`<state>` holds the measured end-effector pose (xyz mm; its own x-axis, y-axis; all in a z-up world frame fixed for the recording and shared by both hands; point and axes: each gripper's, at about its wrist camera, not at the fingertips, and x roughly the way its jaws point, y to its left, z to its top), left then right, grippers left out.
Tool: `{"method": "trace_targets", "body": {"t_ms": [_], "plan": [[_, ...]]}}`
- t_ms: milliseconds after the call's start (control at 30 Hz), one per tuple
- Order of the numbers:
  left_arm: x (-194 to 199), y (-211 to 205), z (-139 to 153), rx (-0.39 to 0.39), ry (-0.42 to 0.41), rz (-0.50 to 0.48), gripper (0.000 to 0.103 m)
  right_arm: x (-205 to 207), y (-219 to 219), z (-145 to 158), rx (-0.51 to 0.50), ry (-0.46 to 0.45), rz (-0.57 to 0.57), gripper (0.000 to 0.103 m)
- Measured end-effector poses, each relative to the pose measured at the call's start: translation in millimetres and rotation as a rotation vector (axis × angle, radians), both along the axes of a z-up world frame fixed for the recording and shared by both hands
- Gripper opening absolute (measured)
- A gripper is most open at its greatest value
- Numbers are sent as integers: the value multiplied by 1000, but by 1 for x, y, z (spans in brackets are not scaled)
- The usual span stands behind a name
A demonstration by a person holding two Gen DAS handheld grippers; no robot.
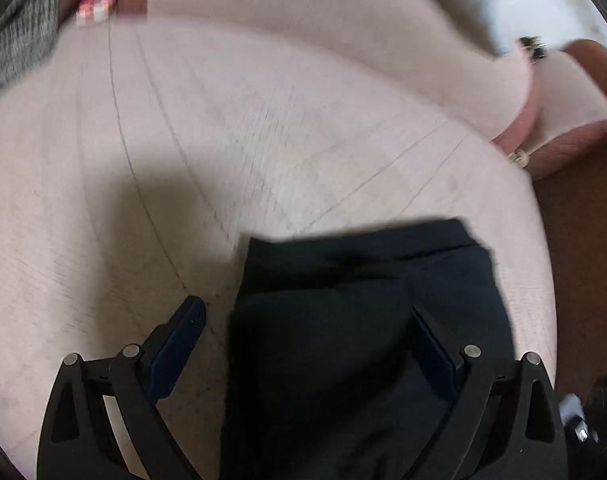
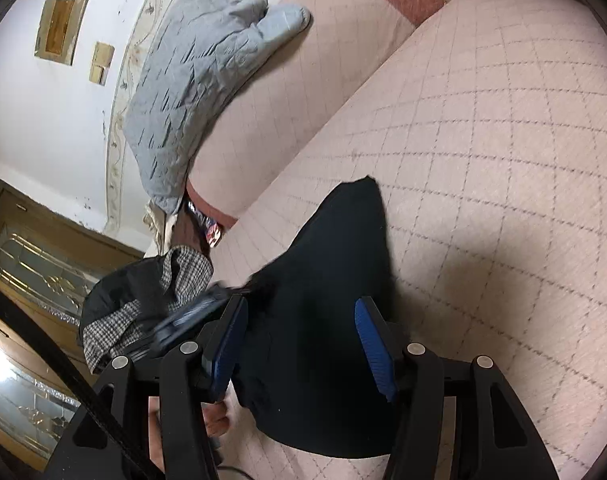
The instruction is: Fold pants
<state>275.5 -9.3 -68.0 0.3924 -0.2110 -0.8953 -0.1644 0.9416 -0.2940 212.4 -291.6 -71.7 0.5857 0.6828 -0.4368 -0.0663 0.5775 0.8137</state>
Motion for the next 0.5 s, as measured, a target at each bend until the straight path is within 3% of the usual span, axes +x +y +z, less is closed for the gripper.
{"method": "trace_targets", "body": {"t_ms": [67, 167, 333, 433, 500], "plan": [[0, -7, 7, 37, -23, -32, 96, 1, 3, 1, 2, -5, 13, 62], [-6, -3, 28, -29, -59, -44, 94, 1, 3, -1, 45, -4, 26, 62], [-39, -1, 55, -27, -161, -47, 94, -1, 13, -14, 297, 22, 149, 66], [-38, -11, 32, 122, -83, -100, 94, -3, 24, -16, 228, 33, 166, 66], [-33, -4, 16, 111, -39, -95, 94, -2, 26, -16, 121, 60, 140, 66]]}}
